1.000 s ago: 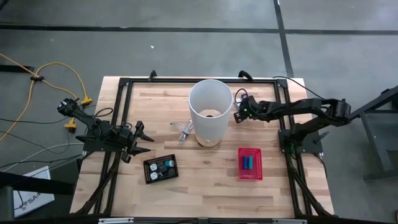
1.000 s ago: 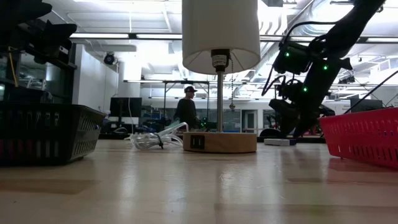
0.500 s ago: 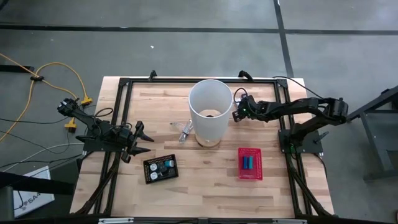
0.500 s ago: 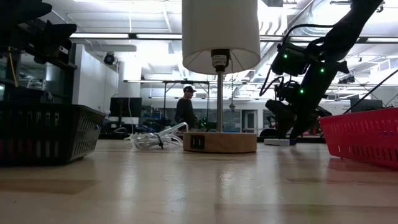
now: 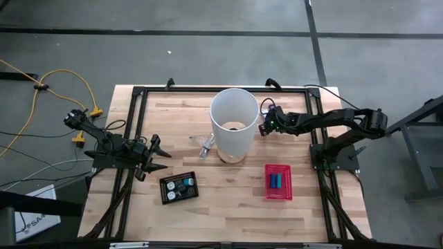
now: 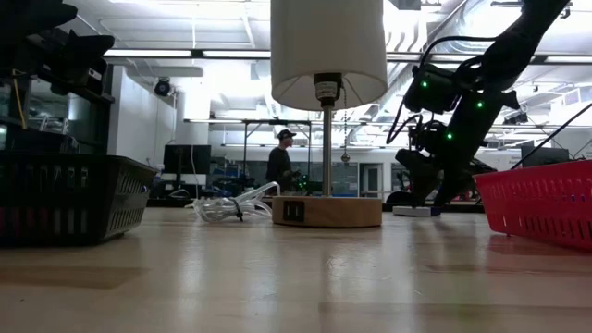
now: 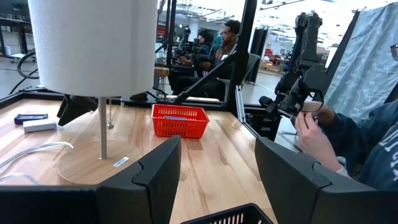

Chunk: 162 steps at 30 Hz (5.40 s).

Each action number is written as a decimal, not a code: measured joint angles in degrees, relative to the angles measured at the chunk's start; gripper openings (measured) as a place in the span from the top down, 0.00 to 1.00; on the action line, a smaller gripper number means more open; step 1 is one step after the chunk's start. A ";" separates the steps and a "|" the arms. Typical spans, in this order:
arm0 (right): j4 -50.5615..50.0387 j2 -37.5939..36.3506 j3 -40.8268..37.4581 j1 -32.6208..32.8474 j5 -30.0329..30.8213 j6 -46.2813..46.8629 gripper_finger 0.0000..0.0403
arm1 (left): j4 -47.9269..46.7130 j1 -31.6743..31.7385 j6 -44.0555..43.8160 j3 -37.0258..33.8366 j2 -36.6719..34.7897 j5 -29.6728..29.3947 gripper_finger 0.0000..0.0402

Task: Pick & Place Office items
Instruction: Put the white digital clock into the orange bin

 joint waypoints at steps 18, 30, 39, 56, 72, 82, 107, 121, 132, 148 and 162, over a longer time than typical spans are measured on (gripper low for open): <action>0.12 0.00 0.00 -3.61 -3.25 0.08 0.37 | 0.00 0.01 0.00 0.00 0.00 0.00 0.50; 1.80 0.00 0.00 -3.74 -3.15 -1.55 0.38 | 0.00 0.00 0.00 0.00 0.00 0.00 0.50; 1.79 0.00 0.00 -3.74 -3.66 -1.68 0.38 | 0.00 0.02 0.00 0.00 0.00 0.00 0.50; -2.77 0.02 2.97 -6.74 -8.89 -2.11 0.38 | 0.00 0.01 -0.02 0.00 0.00 0.00 0.50; -2.50 2.78 2.98 -8.37 -9.84 -3.09 0.38 | 0.00 0.02 0.00 0.00 0.02 0.00 0.50; -2.44 6.67 6.88 -9.73 -11.10 -5.46 0.38 | 0.00 0.02 0.00 0.00 0.02 0.00 0.50; -4.26 6.60 7.23 -9.70 -10.73 -5.44 0.38 | 0.00 0.02 0.00 0.00 0.00 0.00 0.50; -4.32 6.58 7.23 -9.70 -10.79 -5.44 0.56 | 0.00 0.00 0.00 0.00 0.00 0.00 0.50; -4.22 6.49 7.23 -9.70 -12.25 -5.53 0.64 | 0.00 0.00 0.00 0.00 0.00 0.00 0.50; -4.42 2.84 7.19 -8.76 -12.58 -8.02 0.64 | 0.00 0.01 -0.01 0.00 0.00 0.00 0.50; -23.51 -17.52 7.19 -4.35 -14.03 -7.96 0.64 | 0.00 0.00 -0.01 0.00 0.00 0.00 0.50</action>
